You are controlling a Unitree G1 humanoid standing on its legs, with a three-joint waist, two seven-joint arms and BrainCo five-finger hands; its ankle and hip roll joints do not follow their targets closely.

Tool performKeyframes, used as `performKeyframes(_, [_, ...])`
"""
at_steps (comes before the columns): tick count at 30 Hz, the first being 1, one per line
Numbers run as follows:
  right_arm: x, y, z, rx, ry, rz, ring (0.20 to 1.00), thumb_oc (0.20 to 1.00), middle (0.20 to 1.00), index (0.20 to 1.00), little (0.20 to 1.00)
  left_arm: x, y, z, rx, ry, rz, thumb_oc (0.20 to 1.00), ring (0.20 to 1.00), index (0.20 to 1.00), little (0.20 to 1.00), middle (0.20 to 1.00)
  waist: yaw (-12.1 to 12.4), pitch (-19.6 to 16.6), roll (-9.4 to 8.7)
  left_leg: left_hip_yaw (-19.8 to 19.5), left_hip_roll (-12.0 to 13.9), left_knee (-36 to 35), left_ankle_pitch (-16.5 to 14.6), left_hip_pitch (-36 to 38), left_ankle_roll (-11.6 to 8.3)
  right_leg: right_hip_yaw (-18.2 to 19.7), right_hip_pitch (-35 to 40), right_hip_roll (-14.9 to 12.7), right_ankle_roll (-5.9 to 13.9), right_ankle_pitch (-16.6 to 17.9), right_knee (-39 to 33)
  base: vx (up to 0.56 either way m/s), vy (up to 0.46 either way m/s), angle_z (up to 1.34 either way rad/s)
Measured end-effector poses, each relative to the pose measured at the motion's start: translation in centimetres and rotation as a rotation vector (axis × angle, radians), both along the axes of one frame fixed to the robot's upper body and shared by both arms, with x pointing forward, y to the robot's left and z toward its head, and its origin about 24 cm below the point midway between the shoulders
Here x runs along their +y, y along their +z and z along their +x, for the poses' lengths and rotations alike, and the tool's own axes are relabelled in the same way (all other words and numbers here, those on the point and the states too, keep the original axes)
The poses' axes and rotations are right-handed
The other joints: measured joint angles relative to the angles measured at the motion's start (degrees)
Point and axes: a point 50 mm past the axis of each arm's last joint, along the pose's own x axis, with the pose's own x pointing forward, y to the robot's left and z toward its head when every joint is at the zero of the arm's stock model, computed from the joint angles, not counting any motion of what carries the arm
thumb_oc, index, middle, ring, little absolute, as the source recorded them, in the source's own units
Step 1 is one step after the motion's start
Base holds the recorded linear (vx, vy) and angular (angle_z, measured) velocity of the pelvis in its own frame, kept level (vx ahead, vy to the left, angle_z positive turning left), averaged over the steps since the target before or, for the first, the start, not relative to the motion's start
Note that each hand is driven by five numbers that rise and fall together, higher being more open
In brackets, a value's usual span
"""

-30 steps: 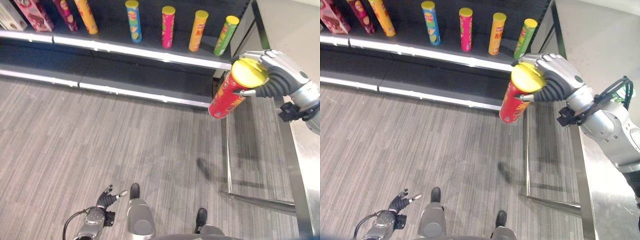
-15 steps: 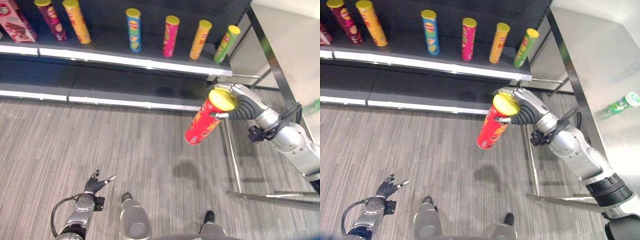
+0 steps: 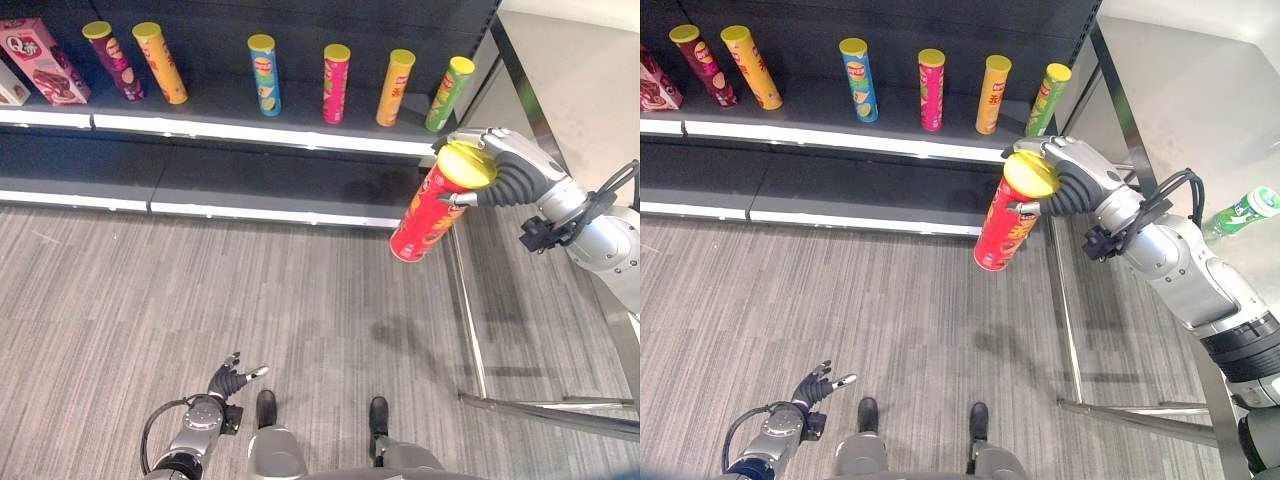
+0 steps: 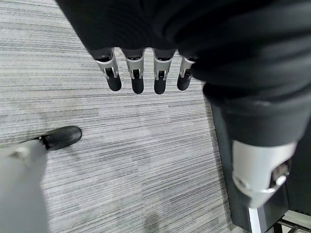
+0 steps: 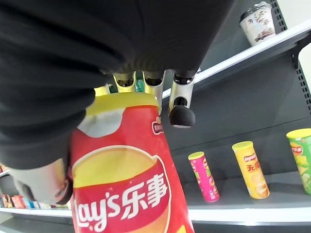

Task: Put the goods on the table back onto the shelves and tidy them up.

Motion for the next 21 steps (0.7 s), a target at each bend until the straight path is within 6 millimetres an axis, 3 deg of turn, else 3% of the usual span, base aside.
performKeyframes(2, [-0.5,-0.5,-0.1,0.022,-0.018,-0.011,0.200,0.200,0.200,0.200,0.200,0.1,0.2,0.4,-0.010,-0.001,0.003,1.000,1.000,1.000,1.000,1.000,-0.09,1.56,0.34,-1.09,-0.19,4.32,-0.58,-1.86,-0.31,-1.56,1.48,-0.72,-0.18,-0.53,0.18,0.14,0.208,0.33])
performKeyframes(5, [-1.1,-0.1,-0.2,0.011,-0.039,0.002,0.200,0.200,0.200,0.200,0.200,0.3,0.3,0.3,-0.016,-0.002,0.008,1.000,1.000,1.000,1.000,1.000,0.34,2.72,1.81,-1.68,0.21,5.47,-2.86,-4.51,0.77,-1.53,0.36,-2.20,-1.23,-0.49,-0.68,0.28,0.436,0.19])
performKeyframes(7, [-1.6,-0.8,0.3,0.033,-0.067,0.032,0.200,0.200,0.200,0.200,0.200,0.4,0.7,0.9,-0.028,-0.008,0.014,1.000,1.000,1.000,1.000,1.000,0.45,3.30,0.99,-3.25,1.78,11.87,-5.78,-10.77,-1.09,-0.43,0.12,-3.53,-1.18,-0.78,-1.47,0.32,0.429,0.12])
performKeyframes(11, [-2.1,-1.7,0.4,0.058,-0.095,0.065,0.200,0.200,0.200,0.200,0.200,0.2,0.7,0.9,-0.034,-0.021,0.015,1.000,1.000,1.000,1.000,1.000,0.91,3.22,1.16,-6.51,8.89,6.45,-3.38,-14.00,-3.96,0.52,0.85,-6.32,0.55,-1.54,-1.37,0.26,0.461,-0.15])
performKeyframes(12, [-2.3,-1.5,0.1,0.055,-0.097,0.031,0.200,0.200,0.200,0.200,0.200,-0.4,0.4,0.4,-0.030,-0.022,-0.002,1.000,1.000,1.000,1.000,1.000,0.65,2.88,3.39,-5.99,10.97,0.74,-1.15,-10.57,-1.68,0.86,2.41,-7.98,4.91,-1.69,-1.39,0.44,1.063,-0.48])
performKeyframes(13, [-2.1,-1.5,-0.2,0.040,-0.087,0.061,0.200,0.200,0.200,0.200,0.200,0.0,0.6,0.5,-0.038,-0.029,0.011,1.000,1.000,1.000,1.000,1.000,1.05,3.02,2.80,-6.04,9.95,5.81,4.58,-12.38,-4.35,1.60,2.90,-11.47,5.40,-2.26,-1.21,0.51,1.245,-0.51])
performKeyframes(14, [-1.4,-2.4,0.1,0.057,-0.071,0.107,0.200,0.200,0.200,0.200,0.200,1.0,1.0,0.7,-0.042,-0.024,0.040,1.000,1.000,1.000,1.000,1.000,0.69,2.91,0.22,-5.14,7.73,11.71,0.59,-14.02,-2.05,2.06,2.27,-14.12,3.54,-2.01,-0.73,0.33,0.945,-0.62])
performKeyframes(15, [-0.1,-3.5,0.0,0.096,-0.029,0.103,0.200,0.200,0.200,0.200,0.200,1.6,1.3,0.8,-0.051,-0.010,0.057,1.000,1.000,1.000,1.000,1.000,1.63,3.16,1.74,-3.10,8.61,22.21,-6.99,-16.73,-0.61,0.59,1.80,-14.47,-2.69,1.26,1.53,0.16,0.545,-0.67])
performKeyframes(16, [0.6,-4.6,-0.1,0.130,-0.012,0.134,0.200,0.200,0.200,0.200,0.200,1.8,1.3,0.7,-0.059,0.023,0.050,1.000,1.000,1.000,1.000,1.000,2.06,2.93,1.69,-1.60,8.74,24.13,-8.18,-15.61,-0.65,-0.78,1.69,-15.36,-4.45,2.20,2.85,0.09,0.363,-0.81])
performKeyframes(18, [1.7,-6.2,-0.3,0.181,0.017,0.163,0.200,0.200,0.200,0.200,0.200,2.5,1.6,0.6,-0.068,0.043,0.067,1.000,1.000,1.000,1.000,1.000,1.91,0.75,1.65,1.62,5.63,24.89,-11.92,-14.24,2.43,-0.74,-1.04,-18.99,-4.92,13.85,3.88,0.11,0.334,-0.34])
performKeyframes(19, [1.9,-6.5,-0.5,0.183,0.024,0.165,0.200,0.200,0.200,0.200,0.200,2.8,2.2,1.4,-0.095,0.049,0.078,1.000,1.000,1.000,1.000,1.000,0.78,0.33,1.43,3.00,3.55,24.04,-12.12,-13.28,3.64,-0.85,-2.20,-20.47,-2.05,12.65,5.64,0.18,0.465,0.00])
performKeyframes(20, [2.1,-6.4,-0.4,0.182,0.025,0.171,0.200,0.200,0.200,0.200,0.200,3.4,2.5,1.6,-0.102,0.050,0.096,1.000,1.000,1.000,1.000,1.000,1.55,-0.39,1.37,3.65,2.88,23.31,-12.77,-13.17,4.93,-0.85,-2.69,-20.04,-2.90,16.50,6.07,0.14,0.330,0.08])
performKeyframes(21, [2.3,-6.4,-0.3,0.178,0.028,0.184,0.200,0.200,0.200,0.200,0.200,3.7,2.7,1.9,-0.102,0.052,0.103,1.000,1.000,1.000,1.000,1.000,1.50,-0.79,0.51,3.67,1.87,22.50,-12.69,-12.88,5.34,-0.37,-2.75,-19.18,-3.08,22.42,6.50,0.09,0.349,-0.05])
